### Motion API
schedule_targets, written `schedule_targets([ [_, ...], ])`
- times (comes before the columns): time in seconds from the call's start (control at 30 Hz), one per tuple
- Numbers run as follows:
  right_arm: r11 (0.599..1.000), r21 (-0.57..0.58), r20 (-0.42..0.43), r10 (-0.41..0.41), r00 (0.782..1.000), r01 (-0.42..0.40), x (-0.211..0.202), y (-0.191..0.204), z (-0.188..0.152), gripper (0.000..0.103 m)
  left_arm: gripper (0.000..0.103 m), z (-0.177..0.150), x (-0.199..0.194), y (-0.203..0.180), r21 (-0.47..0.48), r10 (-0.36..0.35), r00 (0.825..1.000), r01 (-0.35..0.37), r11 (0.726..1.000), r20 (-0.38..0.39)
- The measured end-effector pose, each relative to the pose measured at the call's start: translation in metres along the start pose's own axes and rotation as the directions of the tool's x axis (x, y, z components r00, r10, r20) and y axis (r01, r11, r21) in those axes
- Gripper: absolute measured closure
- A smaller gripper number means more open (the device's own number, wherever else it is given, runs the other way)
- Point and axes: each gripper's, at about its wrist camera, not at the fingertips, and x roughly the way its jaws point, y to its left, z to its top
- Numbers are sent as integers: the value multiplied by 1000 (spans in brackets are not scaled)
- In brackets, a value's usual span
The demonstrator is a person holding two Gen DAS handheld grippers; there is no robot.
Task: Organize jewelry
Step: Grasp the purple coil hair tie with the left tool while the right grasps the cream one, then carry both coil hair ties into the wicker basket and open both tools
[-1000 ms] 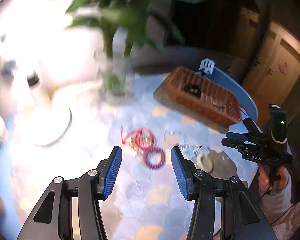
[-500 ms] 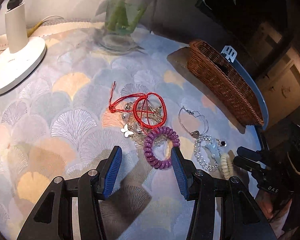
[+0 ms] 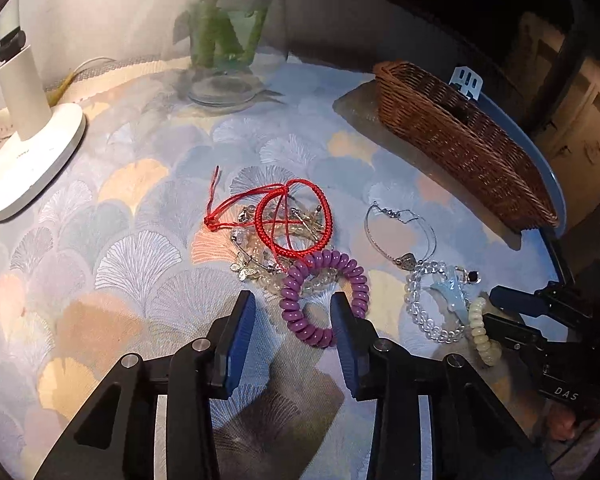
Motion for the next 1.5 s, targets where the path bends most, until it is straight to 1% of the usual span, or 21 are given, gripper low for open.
schedule_targets([
  [0.07,1000,-15,3,-10,1000,10,2,4,0,64,65,-1,0,-2,9,8,1000,-8,1000,4],
  [0.1,1000,-22,7,-16,1000,16,3,6,0,69,69,-1,0,-3,12,12,1000,-13,1000,4],
  [0.13,999,-27,13,-27,1000,27,3,8,0,77,77,-1,0,-4,15,15,1000,-15,1000,3],
  [0.2,999,-34,20,-32,999,33,4,10,0,84,87,-2,0,-5,19,15,1000,-15,1000,0],
  [0.23,999,-39,23,-33,999,34,4,10,1,88,90,-2,0,-5,20,18,1000,-18,1000,0],
  [0.37,998,-63,20,-31,999,32,1,15,-1,90,91,-6,-4,-4,13,1,1000,-1,1000,3],
  [0.5,997,-77,23,6,1000,-4,-8,20,-2,91,91,-13,-17,-5,15,-31,999,31,999,16],
  [0.63,996,-83,43,49,998,-45,-19,25,-1,91,91,-16,-31,-5,17,-46,998,45,999,37],
  [0.77,994,-82,68,79,995,-73,-32,28,0,91,91,-14,-44,-10,38,-51,997,49,998,60],
  [0.93,995,-71,107,84,991,-77,-47,24,2,91,91,-5,-54,-26,82,-63,995,57,995,79],
  [1.03,996,-47,135,80,988,-74,-58,13,4,91,91,6,-58,-41,127,-85,993,73,989,88],
  [1.2,1000,14,194,20,981,-24,-80,-22,10,91,91,33,-63,-78,225,-93,990,66,972,110],
  [1.37,993,108,231,-77,970,53,-99,-75,25,91,91,69,-59,-115,293,-121,985,81,953,122],
  [1.5,972,206,233,-158,960,110,-101,-123,45,91,91,101,-45,-139,294,-171,981,137,946,94],
])
